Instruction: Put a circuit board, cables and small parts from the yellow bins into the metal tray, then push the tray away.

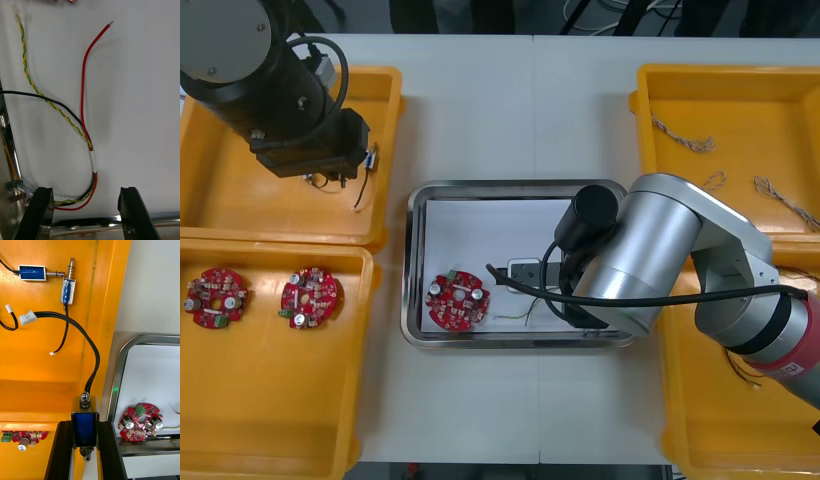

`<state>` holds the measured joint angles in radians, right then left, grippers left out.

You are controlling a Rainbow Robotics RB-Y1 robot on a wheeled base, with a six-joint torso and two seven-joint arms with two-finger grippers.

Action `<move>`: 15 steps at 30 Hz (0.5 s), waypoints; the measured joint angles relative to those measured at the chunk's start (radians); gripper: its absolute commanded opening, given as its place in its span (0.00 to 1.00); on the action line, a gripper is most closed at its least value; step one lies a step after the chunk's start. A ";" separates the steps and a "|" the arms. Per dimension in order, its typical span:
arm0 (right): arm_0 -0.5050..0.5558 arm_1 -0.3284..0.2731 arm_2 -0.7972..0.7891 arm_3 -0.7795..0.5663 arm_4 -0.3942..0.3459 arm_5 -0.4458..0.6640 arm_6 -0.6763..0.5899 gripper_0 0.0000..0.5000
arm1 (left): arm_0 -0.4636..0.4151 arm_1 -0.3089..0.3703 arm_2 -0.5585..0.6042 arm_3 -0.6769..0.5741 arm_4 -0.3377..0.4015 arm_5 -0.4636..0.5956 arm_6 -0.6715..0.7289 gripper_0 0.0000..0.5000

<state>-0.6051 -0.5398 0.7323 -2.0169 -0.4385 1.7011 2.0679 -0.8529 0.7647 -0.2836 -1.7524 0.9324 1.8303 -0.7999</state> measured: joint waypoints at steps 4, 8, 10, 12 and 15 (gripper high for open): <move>0.000 0.017 -0.048 -0.050 0.000 0.069 0.000 1.00 | 0.000 0.000 0.000 -0.001 0.000 0.000 0.000 0.00; 0.000 0.023 -0.109 -0.106 0.000 0.149 0.000 1.00 | 0.000 0.000 0.000 -0.003 0.000 0.000 0.000 0.00; 0.000 0.024 -0.143 -0.135 0.000 0.201 -0.001 1.00 | 0.000 0.000 0.000 -0.003 0.000 0.000 0.000 0.00; 0.000 0.024 -0.184 -0.162 0.000 0.214 -0.002 1.00 | 0.000 0.000 0.000 -0.004 0.000 0.000 0.000 0.00; 0.000 0.024 -0.249 -0.206 -0.001 0.215 -0.003 1.00 | 0.000 -0.002 0.000 -0.004 0.000 -0.001 0.000 0.00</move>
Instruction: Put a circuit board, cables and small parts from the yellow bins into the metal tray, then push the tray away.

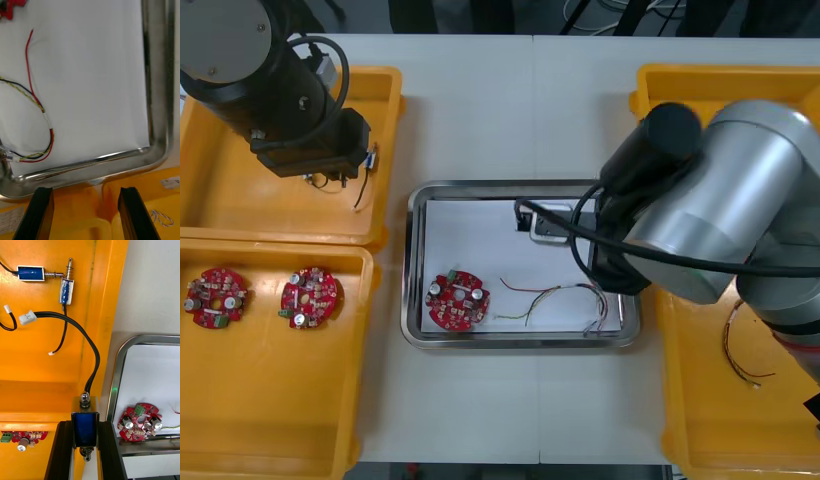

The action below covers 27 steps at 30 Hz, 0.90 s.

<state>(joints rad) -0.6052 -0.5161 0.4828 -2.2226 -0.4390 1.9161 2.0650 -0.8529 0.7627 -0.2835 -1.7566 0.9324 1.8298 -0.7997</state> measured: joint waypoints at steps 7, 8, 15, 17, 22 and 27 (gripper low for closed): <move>0.000 -0.019 -0.154 -0.068 -0.068 0.001 0.000 1.00 | -0.001 -0.026 0.000 -0.001 0.000 0.000 0.001 0.00; 0.000 -0.025 -0.177 -0.069 -0.088 0.001 -0.001 1.00 | -0.002 -0.032 0.000 -0.001 0.000 0.000 0.002 0.00; 0.000 -0.066 -0.384 -0.070 -0.196 0.001 -0.013 1.00 | -0.038 -0.079 -0.026 -0.001 -0.028 0.000 0.014 0.00; 0.000 -0.074 -0.439 -0.070 -0.218 0.001 -0.014 1.00 | -0.049 -0.092 -0.049 -0.001 -0.039 -0.001 0.015 0.00; 0.000 -0.097 -0.535 -0.069 -0.233 0.001 -0.014 1.00 | -0.068 -0.120 -0.124 -0.001 -0.065 -0.037 0.065 0.00; 0.012 -0.110 -0.619 -0.046 -0.233 0.001 -0.017 1.00 | -0.078 -0.142 -0.202 -0.001 -0.083 -0.103 0.278 0.00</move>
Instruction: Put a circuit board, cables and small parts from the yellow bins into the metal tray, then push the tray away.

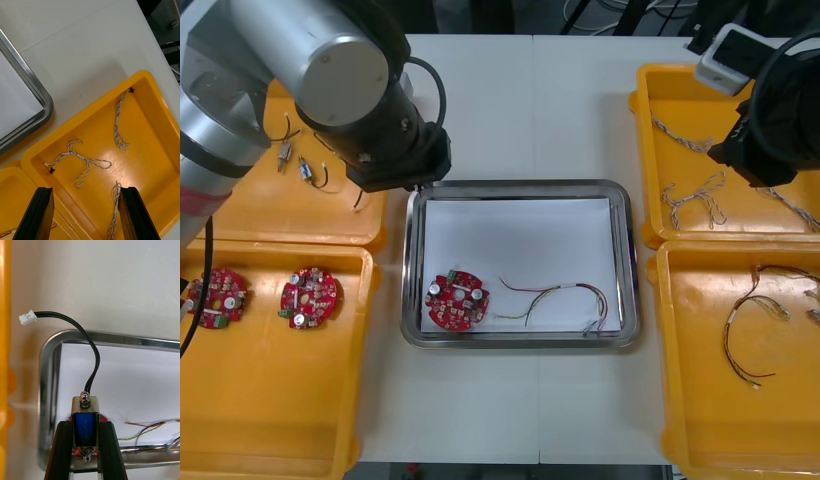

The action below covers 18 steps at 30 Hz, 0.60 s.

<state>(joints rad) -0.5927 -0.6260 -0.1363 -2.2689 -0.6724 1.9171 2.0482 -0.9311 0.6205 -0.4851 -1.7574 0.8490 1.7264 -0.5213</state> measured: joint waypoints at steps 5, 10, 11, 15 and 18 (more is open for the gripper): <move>0.015 -0.005 -0.092 0.038 0.001 0.000 -0.001 1.00 | 0.000 -0.016 -0.065 0.007 -0.022 -0.056 0.110 0.00; 0.032 -0.007 -0.165 0.065 0.038 0.000 -0.025 1.00 | -0.009 -0.040 -0.138 0.075 -0.036 -0.127 0.089 0.00; 0.036 -0.008 -0.174 0.070 0.049 0.000 -0.031 1.00 | -0.011 -0.045 -0.150 0.089 -0.038 -0.139 0.089 0.00; 0.045 -0.021 -0.192 0.104 0.078 0.000 -0.033 1.00 | -0.016 -0.059 -0.192 0.129 -0.047 -0.185 0.088 0.00; 0.046 -0.030 -0.203 0.134 0.101 0.000 -0.033 1.00 | -0.016 -0.064 -0.227 0.132 -0.063 -0.205 0.088 0.00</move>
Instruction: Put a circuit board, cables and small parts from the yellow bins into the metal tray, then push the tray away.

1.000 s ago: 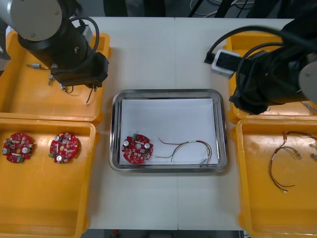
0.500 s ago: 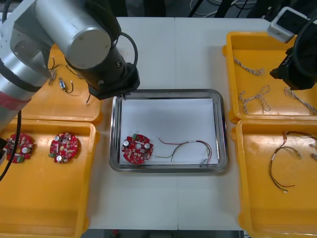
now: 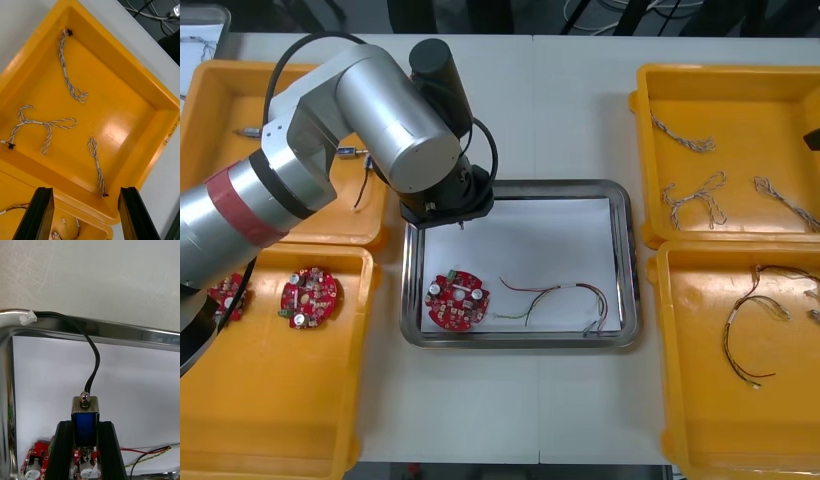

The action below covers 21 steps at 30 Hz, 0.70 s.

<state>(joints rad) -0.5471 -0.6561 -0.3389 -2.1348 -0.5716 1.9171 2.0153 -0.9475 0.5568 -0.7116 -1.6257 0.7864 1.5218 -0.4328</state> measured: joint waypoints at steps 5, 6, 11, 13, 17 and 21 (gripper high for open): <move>0.000 -0.011 -0.028 0.069 0.026 0.000 0.000 1.00 | 0.000 0.000 -0.049 0.001 -0.003 -0.007 0.000 0.00; 0.000 -0.014 -0.033 0.087 0.028 0.000 0.000 1.00 | 0.000 0.000 -0.056 0.003 -0.003 -0.008 0.000 0.00; 0.001 -0.030 -0.053 0.176 0.040 0.000 -0.004 1.00 | -0.001 -0.001 -0.100 0.043 -0.005 -0.041 0.000 0.00; 0.001 -0.036 -0.055 0.204 0.048 0.000 -0.005 1.00 | -0.002 -0.001 -0.117 0.064 -0.006 -0.061 0.000 0.00; 0.001 -0.047 -0.055 0.255 0.053 0.000 -0.008 1.00 | -0.003 -0.001 -0.134 0.094 -0.007 -0.086 0.000 0.00; -0.008 -0.051 -0.055 0.337 0.052 0.000 -0.032 1.00 | -0.003 -0.001 -0.135 0.096 -0.007 -0.091 0.000 0.46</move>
<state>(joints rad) -0.5555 -0.7068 -0.3944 -1.7982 -0.5193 1.9171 1.9838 -0.9505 0.5562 -0.8467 -1.5294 0.7795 1.4309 -0.4328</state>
